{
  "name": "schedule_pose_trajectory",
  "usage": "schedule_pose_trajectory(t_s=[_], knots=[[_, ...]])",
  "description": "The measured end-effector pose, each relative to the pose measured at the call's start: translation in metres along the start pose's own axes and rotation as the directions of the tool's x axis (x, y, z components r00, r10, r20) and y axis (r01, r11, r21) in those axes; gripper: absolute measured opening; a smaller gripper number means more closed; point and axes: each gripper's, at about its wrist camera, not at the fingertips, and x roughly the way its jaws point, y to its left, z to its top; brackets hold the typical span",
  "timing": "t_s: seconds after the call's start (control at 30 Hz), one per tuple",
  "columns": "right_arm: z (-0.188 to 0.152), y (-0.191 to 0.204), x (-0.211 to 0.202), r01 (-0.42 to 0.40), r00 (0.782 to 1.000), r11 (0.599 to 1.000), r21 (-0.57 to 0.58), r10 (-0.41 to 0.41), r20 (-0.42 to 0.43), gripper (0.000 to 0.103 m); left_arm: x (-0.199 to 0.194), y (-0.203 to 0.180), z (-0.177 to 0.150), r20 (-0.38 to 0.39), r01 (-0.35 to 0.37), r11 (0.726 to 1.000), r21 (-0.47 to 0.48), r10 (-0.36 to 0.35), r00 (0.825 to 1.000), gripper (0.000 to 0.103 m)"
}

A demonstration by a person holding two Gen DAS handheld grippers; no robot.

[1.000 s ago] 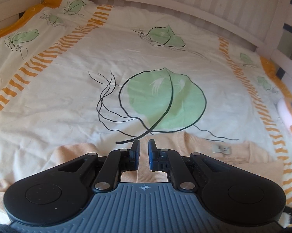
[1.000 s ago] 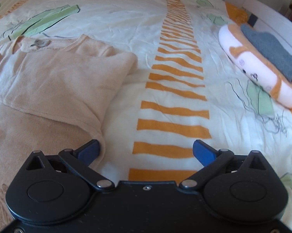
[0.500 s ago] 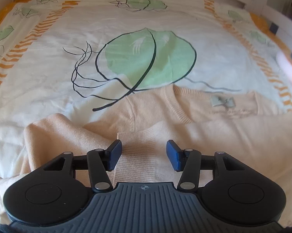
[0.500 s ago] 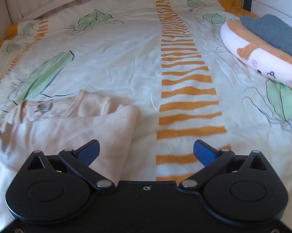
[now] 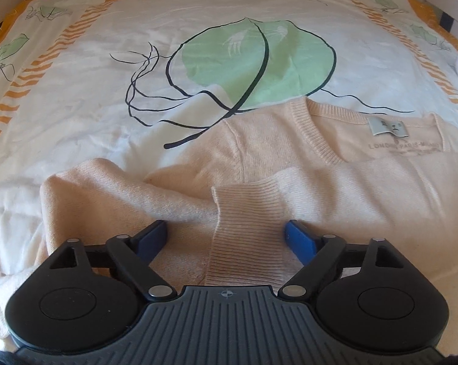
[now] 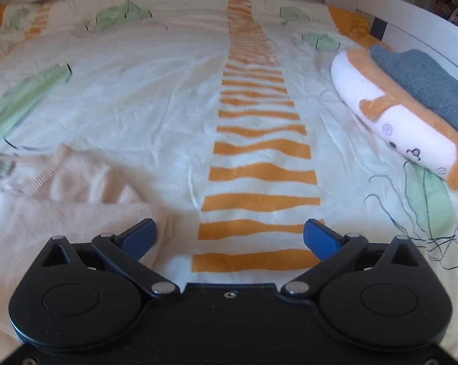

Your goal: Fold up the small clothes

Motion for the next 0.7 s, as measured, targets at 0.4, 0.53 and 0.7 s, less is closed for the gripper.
schedule_pose_trajectory(t_s=[0.4,0.53,0.7], knots=[[-0.025,0.053,-0.037,-0.262,0.965,0.962,-0.07,0.261,-0.033,0.103,-0.003,0.009,-0.015,0.015,0.002,0.998,-0.07,-0.001,1.0,0.098],[-0.037,0.051,-0.015,-0.266,0.958,0.963,-0.049,0.258,-0.128,0.103,-0.009,0.012,-0.026,0.021,-0.011,0.996,-0.084,0.013,1.0,0.099],[-0.038,0.061,-0.008,-0.265,0.955,0.961,-0.084,0.25,-0.159,0.103,-0.014,0.015,-0.035,0.046,-0.012,0.995,-0.1,0.016,0.999,0.102]])
